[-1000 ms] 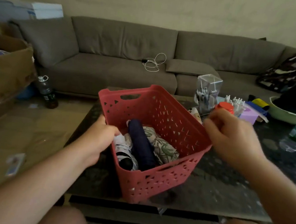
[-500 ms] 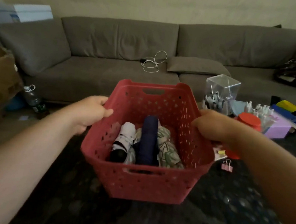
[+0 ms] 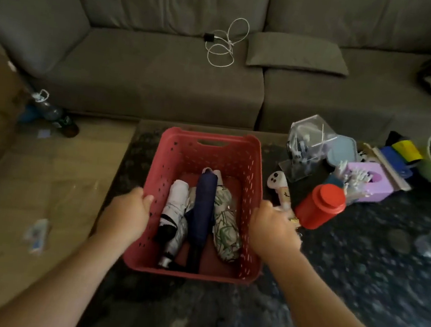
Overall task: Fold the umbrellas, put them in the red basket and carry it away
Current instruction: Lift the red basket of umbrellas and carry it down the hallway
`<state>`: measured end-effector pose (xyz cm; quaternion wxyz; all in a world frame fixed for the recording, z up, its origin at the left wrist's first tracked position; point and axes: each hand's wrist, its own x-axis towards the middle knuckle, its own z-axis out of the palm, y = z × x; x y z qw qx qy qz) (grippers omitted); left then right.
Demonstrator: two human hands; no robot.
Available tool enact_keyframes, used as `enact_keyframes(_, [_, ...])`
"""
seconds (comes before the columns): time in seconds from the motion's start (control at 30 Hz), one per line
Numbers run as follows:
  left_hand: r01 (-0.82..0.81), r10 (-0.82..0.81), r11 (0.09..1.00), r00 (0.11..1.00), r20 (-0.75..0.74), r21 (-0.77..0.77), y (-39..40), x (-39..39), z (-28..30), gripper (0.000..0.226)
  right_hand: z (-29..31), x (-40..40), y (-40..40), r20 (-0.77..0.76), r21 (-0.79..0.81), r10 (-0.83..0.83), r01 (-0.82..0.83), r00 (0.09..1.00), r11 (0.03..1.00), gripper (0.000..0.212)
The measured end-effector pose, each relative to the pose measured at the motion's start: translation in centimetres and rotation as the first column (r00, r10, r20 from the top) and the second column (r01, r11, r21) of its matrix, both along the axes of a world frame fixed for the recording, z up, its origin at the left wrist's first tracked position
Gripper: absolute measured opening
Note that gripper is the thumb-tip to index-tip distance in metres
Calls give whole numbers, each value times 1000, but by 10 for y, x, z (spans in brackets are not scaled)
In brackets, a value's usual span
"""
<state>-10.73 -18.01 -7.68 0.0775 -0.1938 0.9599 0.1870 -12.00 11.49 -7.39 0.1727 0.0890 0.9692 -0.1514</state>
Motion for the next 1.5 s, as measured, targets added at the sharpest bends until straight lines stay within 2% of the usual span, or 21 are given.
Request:
enact_keyframes(0.1, [-64, 62, 998, 991, 115, 15, 9, 34, 34, 29, 47, 23, -16, 98, -67, -65, 72, 993, 995, 25])
enact_keyframes(0.17, [-103, 100, 994, 993, 65, 36, 7, 65, 69, 34, 84, 50, -25, 140, -112, -171, 187, 975, 976, 28])
enact_keyframes(0.23, [-131, 130, 990, 991, 32, 55, -1, 94, 108, 37, 127, 79, -36, 138, -128, -190, 208, 972, 970, 33])
enact_keyframes(0.33, [-173, 174, 982, 985, -7, 78, -23, 126, 170, 41, 197, 103, -57, 106, -144, -133, 148, 985, 979, 42])
enact_keyframes(0.43, [-204, 214, 972, 973, -85, 116, -52, 140, 230, 41, 266, 94, -84, 18, -121, -18, 20, 1000, 993, 49])
enact_keyframes(0.57, [-251, 273, 957, 949, -159, 144, -101, 147, 303, 37, 337, 83, -137, -83, -89, 153, -160, 985, 983, 46])
enact_keyframes(0.77, [-349, 379, 921, 907, -185, 175, -192, 173, 348, 39, 378, 94, -231, -147, -134, 180, -200, 973, 971, 41])
enact_keyframes(0.87, [-391, 428, 903, 862, -273, 180, -235, 199, 358, 38, 385, 92, -278, -181, -161, 240, -269, 954, 949, 43])
enact_keyframes(0.97, [-500, 535, 844, 803, -261, 192, -268, 232, 363, 41, 394, 90, -325, -196, -178, 351, -386, 915, 905, 42])
enact_keyframes(1.07, [-614, 641, 766, 712, -288, 189, -296, 272, 361, 41, 394, 95, -373, -247, -153, 511, -554, 823, 818, 40])
enact_keyframes(1.13, [-704, 718, 689, 633, -289, 171, -306, 306, 368, 34, 392, 105, -407, -262, -96, 645, -685, 718, 723, 37])
enact_keyframes(1.23, [-833, 835, 527, 472, -283, 165, -305, 369, 388, 20, 395, 134, -456, -252, -165, 766, -806, 591, 568, 32])
enact_keyframes(1.37, [-952, 930, 281, 239, -278, 123, -297, 467, 401, 23, 410, 194, -516, -264, -255, 902, -927, 341, 276, 30])
enact_keyframes(1.5, [-995, 955, 34, 6, -297, 90, -285, 565, 412, 30, 405, 280, -577, -283, -252, 951, -966, 124, 51, 40])
